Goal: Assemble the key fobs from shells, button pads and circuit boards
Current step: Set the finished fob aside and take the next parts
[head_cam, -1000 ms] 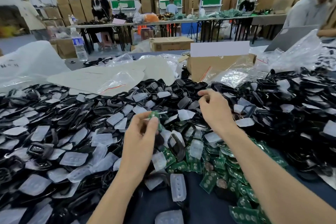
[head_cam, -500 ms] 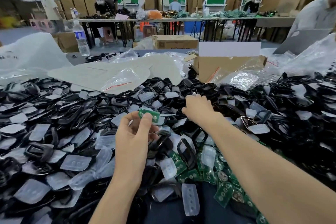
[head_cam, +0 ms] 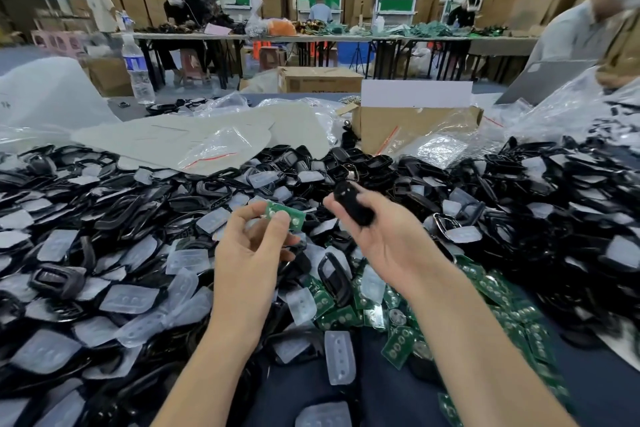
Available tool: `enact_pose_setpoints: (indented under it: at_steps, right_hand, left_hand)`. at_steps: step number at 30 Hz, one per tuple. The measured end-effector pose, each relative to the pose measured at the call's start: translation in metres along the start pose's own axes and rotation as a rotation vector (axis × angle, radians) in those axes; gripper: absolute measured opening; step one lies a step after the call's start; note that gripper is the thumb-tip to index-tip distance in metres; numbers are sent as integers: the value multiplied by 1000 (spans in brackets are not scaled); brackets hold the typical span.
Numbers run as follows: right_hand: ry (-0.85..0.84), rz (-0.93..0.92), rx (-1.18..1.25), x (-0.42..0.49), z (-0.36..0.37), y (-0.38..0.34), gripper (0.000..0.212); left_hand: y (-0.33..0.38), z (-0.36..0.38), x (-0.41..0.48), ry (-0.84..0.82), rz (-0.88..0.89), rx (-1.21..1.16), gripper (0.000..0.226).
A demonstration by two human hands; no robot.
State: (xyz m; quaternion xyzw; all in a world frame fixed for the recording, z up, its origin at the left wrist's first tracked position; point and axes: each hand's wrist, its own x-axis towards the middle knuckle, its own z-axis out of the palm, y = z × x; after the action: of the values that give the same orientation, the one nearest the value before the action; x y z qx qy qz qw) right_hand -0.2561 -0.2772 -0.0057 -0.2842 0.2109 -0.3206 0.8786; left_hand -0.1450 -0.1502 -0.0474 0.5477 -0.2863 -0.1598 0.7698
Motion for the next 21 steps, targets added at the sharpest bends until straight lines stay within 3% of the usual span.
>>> enact_pose_setpoints:
  at_steps: [8,21]
  right_hand:
    - [28,-223,-318,-19,-19,40,24]
    - [-26,-183,-363,-6,-28,52,30]
  left_hand:
    - [3,9,-8,-63,33,18,12]
    - [1,8,-8,-34,55,37,11]
